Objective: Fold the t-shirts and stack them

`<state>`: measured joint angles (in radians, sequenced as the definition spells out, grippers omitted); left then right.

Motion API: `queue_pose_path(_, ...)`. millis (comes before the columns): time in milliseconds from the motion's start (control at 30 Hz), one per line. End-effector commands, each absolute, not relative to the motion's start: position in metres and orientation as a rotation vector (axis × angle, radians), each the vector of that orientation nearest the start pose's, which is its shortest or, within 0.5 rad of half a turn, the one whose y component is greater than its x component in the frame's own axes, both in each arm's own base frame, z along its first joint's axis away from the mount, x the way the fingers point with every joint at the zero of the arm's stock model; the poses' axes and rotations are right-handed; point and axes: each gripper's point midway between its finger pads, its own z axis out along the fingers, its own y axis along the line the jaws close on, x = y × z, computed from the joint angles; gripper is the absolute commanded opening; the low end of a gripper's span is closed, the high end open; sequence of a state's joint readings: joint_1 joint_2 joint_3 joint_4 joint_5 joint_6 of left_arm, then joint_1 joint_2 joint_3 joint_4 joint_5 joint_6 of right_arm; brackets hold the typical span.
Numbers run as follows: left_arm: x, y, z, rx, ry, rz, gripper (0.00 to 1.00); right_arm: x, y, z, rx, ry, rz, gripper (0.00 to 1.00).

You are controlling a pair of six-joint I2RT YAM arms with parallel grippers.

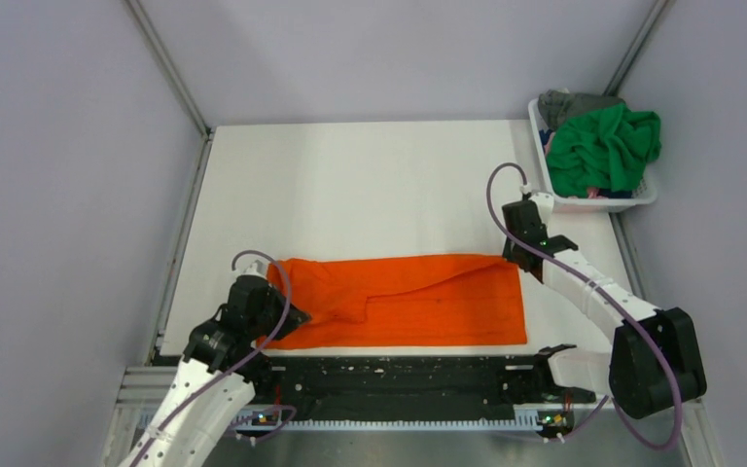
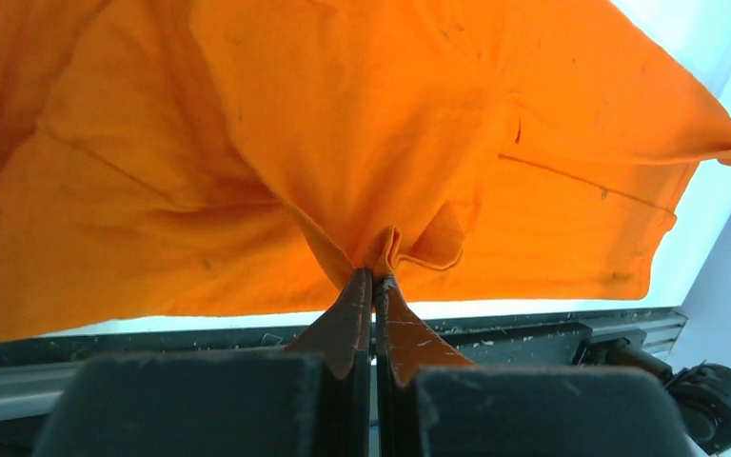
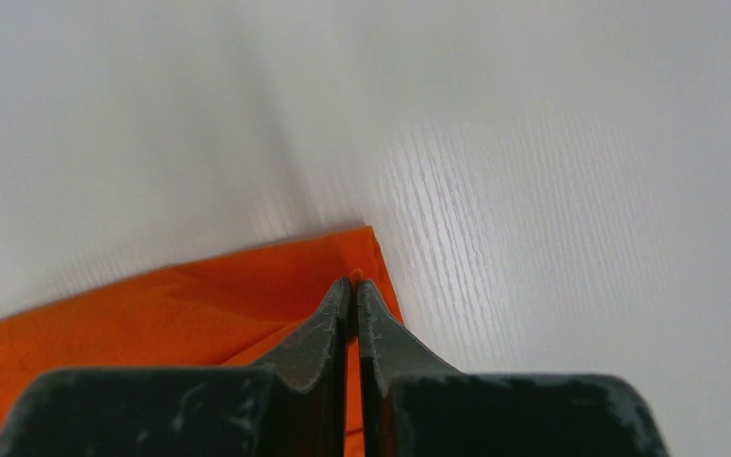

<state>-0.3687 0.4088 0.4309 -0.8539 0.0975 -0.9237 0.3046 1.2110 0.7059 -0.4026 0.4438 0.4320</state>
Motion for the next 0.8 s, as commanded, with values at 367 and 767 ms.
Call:
queue_pose_path(367,0.128,-0.100,0.123,-0.672,2.385,-0.701,0.97,0.258,0.011,0.090,0.520,2.310,-0.233,0.77)
queue_pose_path(767,0.222,-0.124,0.086,-0.644,2.429,-0.570,0.99,0.281,0.138,0.109,0.161,2.267,0.625,0.99)
